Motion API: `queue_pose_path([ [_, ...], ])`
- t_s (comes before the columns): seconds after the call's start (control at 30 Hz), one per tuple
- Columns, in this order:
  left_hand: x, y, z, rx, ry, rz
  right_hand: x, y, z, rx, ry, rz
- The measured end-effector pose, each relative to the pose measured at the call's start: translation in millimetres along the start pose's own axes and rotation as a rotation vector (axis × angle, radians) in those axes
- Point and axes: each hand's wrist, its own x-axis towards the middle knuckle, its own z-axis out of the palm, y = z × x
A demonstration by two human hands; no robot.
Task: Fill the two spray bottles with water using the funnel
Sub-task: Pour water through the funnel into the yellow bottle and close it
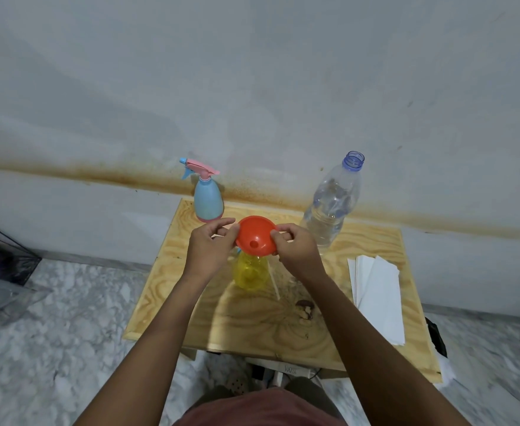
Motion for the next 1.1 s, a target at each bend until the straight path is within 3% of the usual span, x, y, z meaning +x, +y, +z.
queue_pose_path([
  [0.2,1.3,-21.4,-6.4,-0.02,-0.037,-0.077,5.1,-7.6,-4.9,0.05,0.04,-0.013],
  [0.3,-2.8,-40.7,2.7,0.181,-0.195,-0.064,7.0,-7.4,-6.1,0.027,0.035,-0.014],
  [0.37,-5.5,-53.1,10.4,0.349,-0.243,0.039,8.1,-6.8,-6.5,0.012,0.029,0.006],
  [0.77,-9.9,-69.8,26.8,0.364,-0.185,0.147,6.5,0.7,-8.9,-0.06,0.002,-0.023],
  [1.1,-8.6,-72.6,27.4,0.344,-0.196,0.07,1.1,10.6,-45.2,0.083,-0.016,-0.012],
])
